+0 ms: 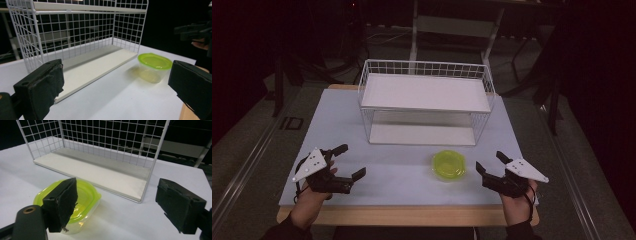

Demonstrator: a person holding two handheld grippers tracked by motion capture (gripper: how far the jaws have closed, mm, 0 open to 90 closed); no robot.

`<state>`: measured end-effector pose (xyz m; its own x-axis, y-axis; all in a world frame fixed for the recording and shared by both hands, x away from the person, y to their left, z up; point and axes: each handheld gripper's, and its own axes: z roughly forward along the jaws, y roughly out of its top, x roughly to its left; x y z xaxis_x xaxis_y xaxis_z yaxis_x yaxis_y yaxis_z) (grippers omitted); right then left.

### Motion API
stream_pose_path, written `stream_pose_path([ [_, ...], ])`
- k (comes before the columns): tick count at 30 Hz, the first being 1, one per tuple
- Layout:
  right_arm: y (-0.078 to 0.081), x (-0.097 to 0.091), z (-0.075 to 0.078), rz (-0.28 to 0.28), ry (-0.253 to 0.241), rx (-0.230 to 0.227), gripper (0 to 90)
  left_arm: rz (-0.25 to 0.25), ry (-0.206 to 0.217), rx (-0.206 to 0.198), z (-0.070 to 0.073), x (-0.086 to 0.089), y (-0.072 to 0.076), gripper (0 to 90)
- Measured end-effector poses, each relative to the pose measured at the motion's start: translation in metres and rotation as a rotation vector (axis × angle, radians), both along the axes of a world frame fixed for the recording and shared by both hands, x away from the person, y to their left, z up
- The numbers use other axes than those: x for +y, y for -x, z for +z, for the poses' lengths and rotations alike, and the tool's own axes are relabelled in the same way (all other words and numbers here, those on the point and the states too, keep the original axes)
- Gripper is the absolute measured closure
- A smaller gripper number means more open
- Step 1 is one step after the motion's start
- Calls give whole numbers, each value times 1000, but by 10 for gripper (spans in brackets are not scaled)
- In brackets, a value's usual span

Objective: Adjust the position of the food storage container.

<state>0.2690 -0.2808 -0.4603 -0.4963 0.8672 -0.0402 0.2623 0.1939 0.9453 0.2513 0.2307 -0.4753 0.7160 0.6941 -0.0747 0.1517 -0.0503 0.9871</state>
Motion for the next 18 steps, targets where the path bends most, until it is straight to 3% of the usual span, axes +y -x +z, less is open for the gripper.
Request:
stream_pose_path([
  [7, 1, 4, 0, 12, 7, 6, 143, -4, 11, -1, 1, -1, 0, 8],
  [11, 2, 4, 5, 18, 17, -19, 129, -9, 8, 2, 1, -2, 1, 8],
  [14, 1, 5, 9, 29, 71, -33, 116, -18, 9, 8, 0, -2, 0, 8],
  [18, -2, 5, 11, 32, 60, -18, 115, -22, 22, 6, 1, -2, 1, 8],
])
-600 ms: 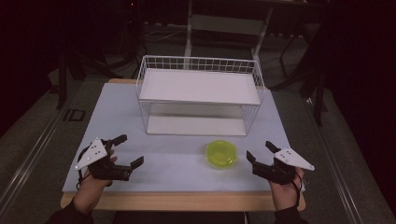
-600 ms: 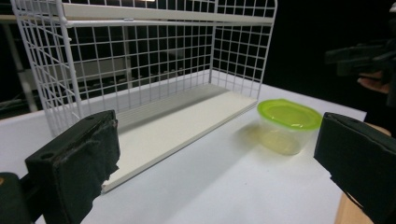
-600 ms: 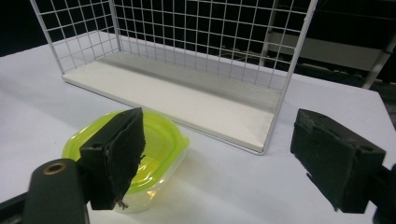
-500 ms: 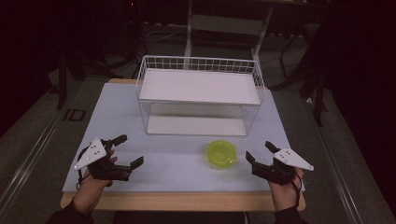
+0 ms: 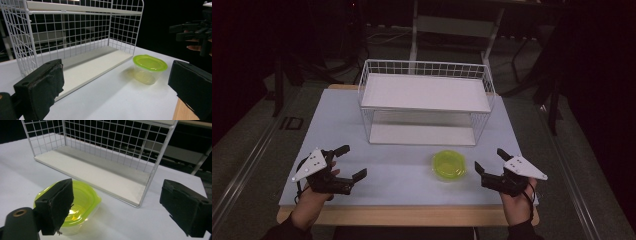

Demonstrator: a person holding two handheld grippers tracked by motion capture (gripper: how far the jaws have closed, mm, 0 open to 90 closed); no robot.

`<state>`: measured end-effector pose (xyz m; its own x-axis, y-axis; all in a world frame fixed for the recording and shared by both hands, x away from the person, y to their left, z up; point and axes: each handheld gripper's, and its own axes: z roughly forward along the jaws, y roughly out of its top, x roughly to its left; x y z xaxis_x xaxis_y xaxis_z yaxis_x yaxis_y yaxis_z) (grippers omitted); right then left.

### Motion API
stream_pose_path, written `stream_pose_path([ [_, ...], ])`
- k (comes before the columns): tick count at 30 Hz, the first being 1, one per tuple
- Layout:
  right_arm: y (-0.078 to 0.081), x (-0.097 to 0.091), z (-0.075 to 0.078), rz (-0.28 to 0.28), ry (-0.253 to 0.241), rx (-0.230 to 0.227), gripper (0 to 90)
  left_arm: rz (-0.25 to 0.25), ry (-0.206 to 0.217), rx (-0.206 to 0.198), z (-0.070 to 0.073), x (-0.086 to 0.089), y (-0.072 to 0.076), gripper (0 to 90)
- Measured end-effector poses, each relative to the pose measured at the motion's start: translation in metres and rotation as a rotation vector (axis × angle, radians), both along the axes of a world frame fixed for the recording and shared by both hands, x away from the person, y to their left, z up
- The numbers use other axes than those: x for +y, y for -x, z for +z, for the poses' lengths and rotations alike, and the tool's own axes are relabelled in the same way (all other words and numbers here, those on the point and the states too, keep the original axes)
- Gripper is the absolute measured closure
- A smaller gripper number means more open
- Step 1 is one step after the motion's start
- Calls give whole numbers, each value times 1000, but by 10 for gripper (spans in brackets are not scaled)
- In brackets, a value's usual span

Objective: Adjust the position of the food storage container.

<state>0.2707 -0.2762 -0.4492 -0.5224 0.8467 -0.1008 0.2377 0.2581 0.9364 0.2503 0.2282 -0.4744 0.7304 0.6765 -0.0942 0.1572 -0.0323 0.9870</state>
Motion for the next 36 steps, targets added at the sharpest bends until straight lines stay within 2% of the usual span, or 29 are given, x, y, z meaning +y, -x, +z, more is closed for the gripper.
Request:
stream_pose_path([
  [4, -7, 4, -2, -18, 0, 14, 107, 2, 10, -2, 1, 1, 0, 8],
  [5, -9, 7, -4, -38, 23, 3, 107, 4, 13, -1, 1, 1, 0, 8],
  [6, -11, 9, -6, -42, 44, 12, 104, 5, 17, 0, 1, 1, 0, 8],
  [9, -17, 11, -12, -27, 35, 46, 102, 4, 25, -1, 1, 1, 0, 8],
  [12, -22, 13, -17, -16, 50, 73, 108, 2, 28, 1, 1, 1, 0, 8],
  [15, -26, 11, -20, -27, 65, 100, 326, -3, 23, 2, 1, 1, 0, 8],
  [16, -28, 9, -21, -24, 57, 132, 501, -5, 23, 3, 1, 0, 0, 8],
  [18, -33, 7, -24, -24, 39, 180, 603, -5, 21, 0, 1, 0, 0, 8],
  [19, -35, 6, -26, -15, 45, 209, 716, -6, 23, 1, 1, 0, 0, 8],
  [20, -37, 5, -28, -8, 44, 233, 753, -7, 25, 1, 1, 0, 0, 8],
  [21, -39, 4, -30, -10, 52, 253, 828, -5, 25, 0, 1, 0, 0, 8],
  [23, -42, 4, -35, -1, 67, 299, 898, -5, 25, 2, 1, 0, 0, 8],
  [25, -45, 5, -39, 8, 88, 316, 900, -5, 23, 1, 1, 0, 0, 8],
  [28, -47, 9, -44, 9, 122, 314, 900, -8, 22, -2, 1, -1, 0, 8],
  [30, -50, 13, -48, 8, 126, 319, 900, -9, 17, -1, 1, -1, 1, 8],
  [36, -59, 21, -61, 7, 129, 372, 900, -11, 19, -5, 1, -1, 1, 8],
])
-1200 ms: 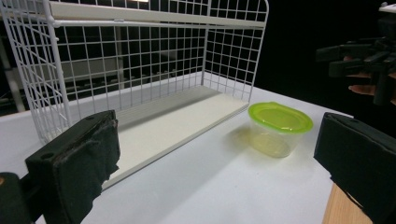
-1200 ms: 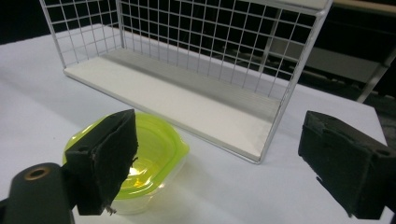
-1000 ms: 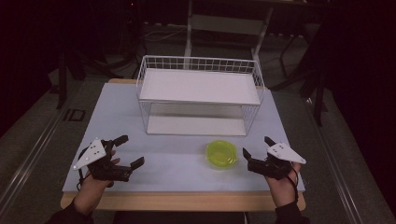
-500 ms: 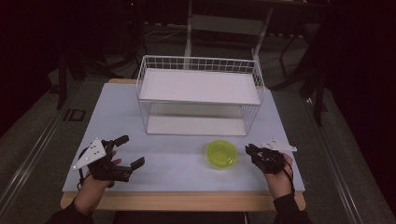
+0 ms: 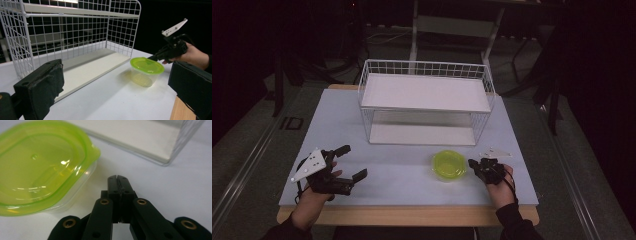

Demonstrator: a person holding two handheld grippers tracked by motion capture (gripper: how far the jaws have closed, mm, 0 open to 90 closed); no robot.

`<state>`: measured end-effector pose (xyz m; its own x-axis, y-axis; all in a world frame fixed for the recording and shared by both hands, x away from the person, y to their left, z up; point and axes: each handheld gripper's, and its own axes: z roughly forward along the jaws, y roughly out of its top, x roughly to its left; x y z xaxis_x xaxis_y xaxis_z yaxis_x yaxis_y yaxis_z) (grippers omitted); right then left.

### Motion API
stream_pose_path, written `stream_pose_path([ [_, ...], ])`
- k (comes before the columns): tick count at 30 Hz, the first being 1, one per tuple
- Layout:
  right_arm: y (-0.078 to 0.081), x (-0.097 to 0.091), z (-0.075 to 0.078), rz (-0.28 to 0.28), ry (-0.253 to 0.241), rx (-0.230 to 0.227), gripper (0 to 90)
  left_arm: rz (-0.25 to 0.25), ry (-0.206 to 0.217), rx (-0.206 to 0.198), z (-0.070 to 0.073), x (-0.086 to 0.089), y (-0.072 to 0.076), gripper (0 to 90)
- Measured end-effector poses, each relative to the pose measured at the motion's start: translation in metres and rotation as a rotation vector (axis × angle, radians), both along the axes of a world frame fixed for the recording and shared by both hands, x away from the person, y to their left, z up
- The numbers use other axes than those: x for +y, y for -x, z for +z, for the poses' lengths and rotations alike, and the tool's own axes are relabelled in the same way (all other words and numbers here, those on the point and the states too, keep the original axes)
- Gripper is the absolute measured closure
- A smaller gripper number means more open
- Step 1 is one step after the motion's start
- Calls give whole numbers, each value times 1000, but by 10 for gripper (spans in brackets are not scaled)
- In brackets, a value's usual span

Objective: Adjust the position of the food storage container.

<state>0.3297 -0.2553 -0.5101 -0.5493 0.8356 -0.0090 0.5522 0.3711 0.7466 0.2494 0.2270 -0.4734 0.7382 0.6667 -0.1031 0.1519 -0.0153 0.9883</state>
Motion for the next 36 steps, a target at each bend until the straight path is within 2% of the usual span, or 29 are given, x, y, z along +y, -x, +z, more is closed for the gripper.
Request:
stream_pose_path([
  [5, 0, 10, -6, 35, 19, 21, 899, -2, -5, -3, 0, -1, 0, 8],
  [15, -3, 26, -12, 60, -20, 73, 899, -2, -6, -1, 0, -1, 0, 8],
  [28, 2, 59, -15, 147, -6, 78, 898, -4, -8, -2, 0, -1, 0, 8],
  [36, 8, 80, -15, 206, -23, 98, 898, -5, -9, -4, 0, -1, 0, 8],
])
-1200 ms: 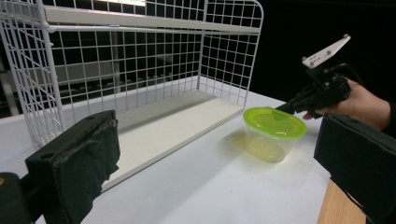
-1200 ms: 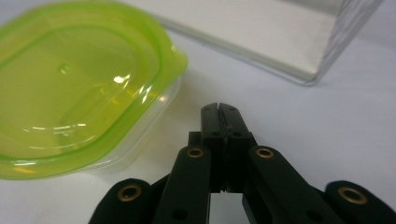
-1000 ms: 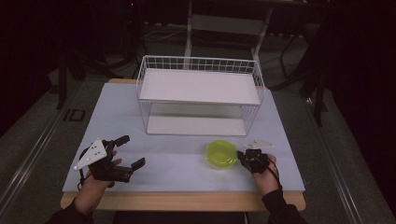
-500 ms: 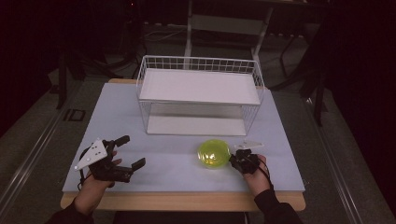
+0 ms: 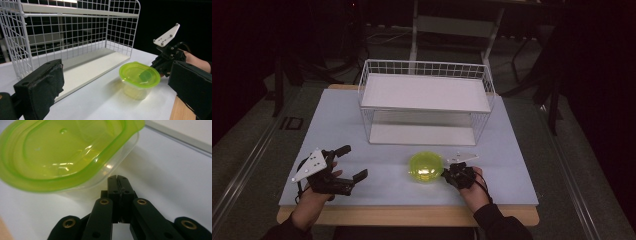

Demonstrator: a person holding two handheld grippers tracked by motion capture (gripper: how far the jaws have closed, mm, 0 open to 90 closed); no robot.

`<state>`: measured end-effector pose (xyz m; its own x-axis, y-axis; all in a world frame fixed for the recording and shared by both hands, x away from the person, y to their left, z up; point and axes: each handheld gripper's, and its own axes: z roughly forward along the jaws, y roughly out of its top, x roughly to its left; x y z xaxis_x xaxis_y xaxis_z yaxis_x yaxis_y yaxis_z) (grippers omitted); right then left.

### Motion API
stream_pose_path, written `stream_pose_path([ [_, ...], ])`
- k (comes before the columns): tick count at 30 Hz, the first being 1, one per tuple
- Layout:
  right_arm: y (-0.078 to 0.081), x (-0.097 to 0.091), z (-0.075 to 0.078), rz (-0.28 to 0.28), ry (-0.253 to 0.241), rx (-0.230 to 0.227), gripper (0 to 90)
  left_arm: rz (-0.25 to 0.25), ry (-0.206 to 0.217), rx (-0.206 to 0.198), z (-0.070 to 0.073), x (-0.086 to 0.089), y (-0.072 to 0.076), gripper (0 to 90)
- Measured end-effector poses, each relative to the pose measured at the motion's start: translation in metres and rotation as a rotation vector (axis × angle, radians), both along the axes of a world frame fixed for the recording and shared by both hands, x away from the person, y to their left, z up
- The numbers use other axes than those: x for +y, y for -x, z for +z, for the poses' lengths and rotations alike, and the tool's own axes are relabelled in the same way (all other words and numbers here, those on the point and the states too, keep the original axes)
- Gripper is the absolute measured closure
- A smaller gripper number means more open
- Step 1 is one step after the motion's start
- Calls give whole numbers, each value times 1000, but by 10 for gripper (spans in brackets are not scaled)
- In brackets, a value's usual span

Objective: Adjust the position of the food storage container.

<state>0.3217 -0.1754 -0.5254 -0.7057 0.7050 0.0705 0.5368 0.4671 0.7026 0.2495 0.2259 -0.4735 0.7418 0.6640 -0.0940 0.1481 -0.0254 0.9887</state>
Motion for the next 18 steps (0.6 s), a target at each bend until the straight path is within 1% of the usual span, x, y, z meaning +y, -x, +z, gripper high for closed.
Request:
stream_pose_path([
  [3, 2, 8, 0, 20, -2, 1, 897, -1, -1, 0, 0, 0, 0, 8],
  [9, 2, 20, -1, 36, -7, 4, 897, -2, -5, -2, 0, 0, 0, 8],
  [11, 1, 25, -2, 44, -7, -1, 893, -3, -5, -1, 0, 0, 0, 8],
  [14, 1, 32, -3, 61, 4, -1, 886, -4, -4, -1, 0, 0, 0, 8],
  [16, 1, 33, -4, 64, 14, -2, 875, -6, -2, 0, 0, 0, 0, 8],
  [18, 2, 31, -3, 54, 14, -3, 864, -9, -4, 1, 0, 0, 0, 8],
])
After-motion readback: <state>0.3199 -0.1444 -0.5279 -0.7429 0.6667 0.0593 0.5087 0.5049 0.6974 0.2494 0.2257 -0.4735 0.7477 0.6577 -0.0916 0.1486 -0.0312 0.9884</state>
